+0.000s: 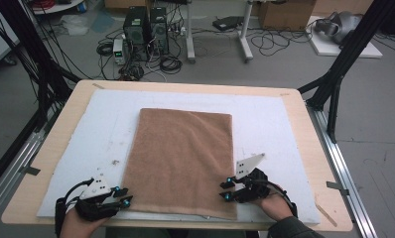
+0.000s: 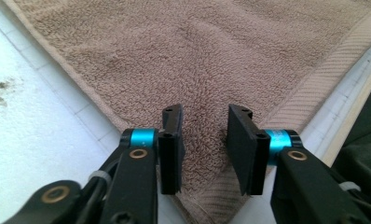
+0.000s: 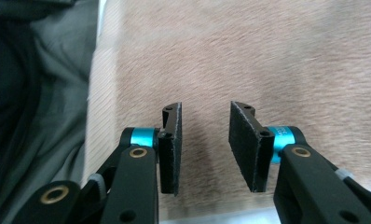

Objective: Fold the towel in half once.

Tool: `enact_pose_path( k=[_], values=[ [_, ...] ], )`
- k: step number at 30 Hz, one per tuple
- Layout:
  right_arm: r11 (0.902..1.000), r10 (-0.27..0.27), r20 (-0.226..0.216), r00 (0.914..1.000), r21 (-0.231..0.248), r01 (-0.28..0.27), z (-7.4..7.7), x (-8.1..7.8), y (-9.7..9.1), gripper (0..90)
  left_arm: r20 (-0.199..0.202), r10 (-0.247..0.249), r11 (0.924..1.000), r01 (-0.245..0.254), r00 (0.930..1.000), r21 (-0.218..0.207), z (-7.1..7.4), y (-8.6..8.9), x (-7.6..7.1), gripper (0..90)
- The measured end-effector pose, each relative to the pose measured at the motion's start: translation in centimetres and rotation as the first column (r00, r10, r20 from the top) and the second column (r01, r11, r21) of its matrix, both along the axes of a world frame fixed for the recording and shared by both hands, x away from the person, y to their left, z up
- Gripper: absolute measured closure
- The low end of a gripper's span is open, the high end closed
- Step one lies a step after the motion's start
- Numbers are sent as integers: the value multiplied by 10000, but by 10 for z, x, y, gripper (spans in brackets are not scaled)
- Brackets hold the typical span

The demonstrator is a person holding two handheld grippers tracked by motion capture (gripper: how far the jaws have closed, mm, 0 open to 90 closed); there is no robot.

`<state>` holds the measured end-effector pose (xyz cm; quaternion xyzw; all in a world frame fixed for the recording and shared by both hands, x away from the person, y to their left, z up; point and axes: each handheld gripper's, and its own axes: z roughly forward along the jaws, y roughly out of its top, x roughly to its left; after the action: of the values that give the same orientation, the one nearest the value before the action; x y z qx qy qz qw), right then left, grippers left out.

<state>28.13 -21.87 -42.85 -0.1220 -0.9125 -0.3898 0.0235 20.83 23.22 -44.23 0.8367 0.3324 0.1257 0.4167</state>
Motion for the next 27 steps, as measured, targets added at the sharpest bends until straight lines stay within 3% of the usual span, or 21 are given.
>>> enact_pose_path(
  k=[7, 13, 19, 27],
  values=[
    [9953, -848, 214, 9962, 493, 837, 9, 15, 0, 483, 243, 61, 9984, -47, 9997, -556, 10, -1, 10, 532],
    [9856, -1562, 514, 9864, 742, 1522, 17, 26, -1, 355, 460, 228, 9952, -183, 9987, -958, 18, -2, 28, 438],
    [9780, -1967, 714, 9779, 853, 1905, 26, 37, -2, 298, 456, 378, 9913, -317, 9982, -1275, 23, -6, 49, 373],
    [9701, -2386, 926, 9667, 692, 2328, 38, 58, 3, 253, 621, 560, 9892, -469, 9965, -1392, 34, -9, 74, 358]
  ],
)
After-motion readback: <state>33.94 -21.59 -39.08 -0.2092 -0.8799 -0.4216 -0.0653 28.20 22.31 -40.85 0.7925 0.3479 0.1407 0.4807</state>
